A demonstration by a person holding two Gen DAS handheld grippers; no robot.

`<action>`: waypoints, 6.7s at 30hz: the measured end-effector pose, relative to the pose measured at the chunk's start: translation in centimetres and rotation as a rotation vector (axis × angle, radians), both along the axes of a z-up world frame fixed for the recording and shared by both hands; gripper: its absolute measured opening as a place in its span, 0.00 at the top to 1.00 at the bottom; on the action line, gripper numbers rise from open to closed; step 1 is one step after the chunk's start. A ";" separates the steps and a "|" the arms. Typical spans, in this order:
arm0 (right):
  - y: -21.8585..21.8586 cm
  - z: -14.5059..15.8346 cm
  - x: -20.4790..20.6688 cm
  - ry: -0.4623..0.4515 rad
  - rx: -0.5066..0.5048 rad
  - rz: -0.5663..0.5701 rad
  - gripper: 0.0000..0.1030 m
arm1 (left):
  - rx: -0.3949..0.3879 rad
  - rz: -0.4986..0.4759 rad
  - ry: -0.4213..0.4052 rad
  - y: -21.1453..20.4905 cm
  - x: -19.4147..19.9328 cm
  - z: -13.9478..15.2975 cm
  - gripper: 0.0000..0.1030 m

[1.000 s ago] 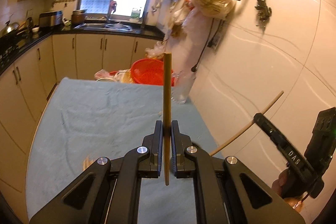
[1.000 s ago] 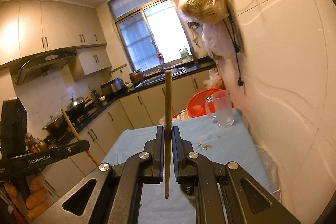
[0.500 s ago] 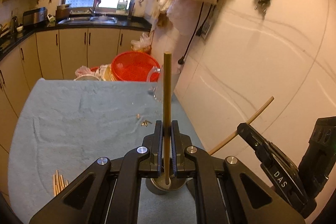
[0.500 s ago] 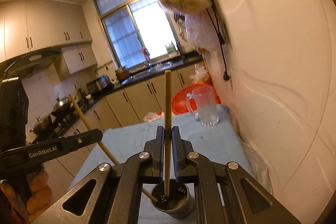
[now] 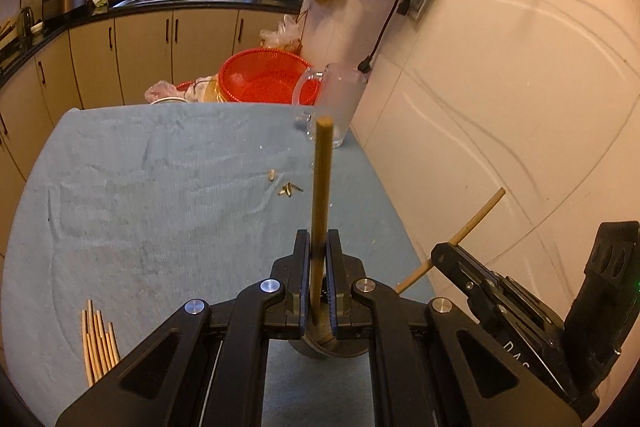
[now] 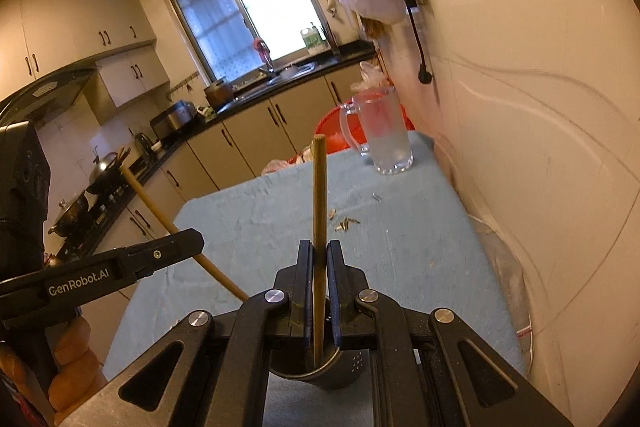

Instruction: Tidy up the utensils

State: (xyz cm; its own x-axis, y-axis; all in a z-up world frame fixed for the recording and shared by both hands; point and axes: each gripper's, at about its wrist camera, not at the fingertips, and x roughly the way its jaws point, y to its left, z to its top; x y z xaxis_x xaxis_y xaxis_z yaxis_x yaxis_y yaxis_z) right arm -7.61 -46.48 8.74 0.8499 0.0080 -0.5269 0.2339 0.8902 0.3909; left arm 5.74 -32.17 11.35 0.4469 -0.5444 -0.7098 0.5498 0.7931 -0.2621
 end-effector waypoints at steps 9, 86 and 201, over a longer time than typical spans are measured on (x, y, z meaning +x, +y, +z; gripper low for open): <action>-0.4 -0.4 0.0 0.009 0.010 -0.010 0.88 | 0.006 0.010 -0.006 0.2 0.3 -0.4 0.93; 29.4 -12.8 7.4 0.428 -0.073 0.576 0.71 | 0.213 0.352 0.253 29.5 -0.7 -14.2 0.94; 20.6 -4.8 -3.8 -0.132 -0.155 0.302 0.92 | 0.062 0.249 -0.150 25.5 -8.7 -0.7 0.94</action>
State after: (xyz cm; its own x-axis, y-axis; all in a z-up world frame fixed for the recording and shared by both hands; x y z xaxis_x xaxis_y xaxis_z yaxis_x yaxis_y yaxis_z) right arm -11.44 -25.92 3.97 0.8824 0.1974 -0.4272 -0.0918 0.9625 0.2551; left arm -2.91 -6.65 10.64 0.6638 -0.3625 -0.6542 0.3653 0.9204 -0.1393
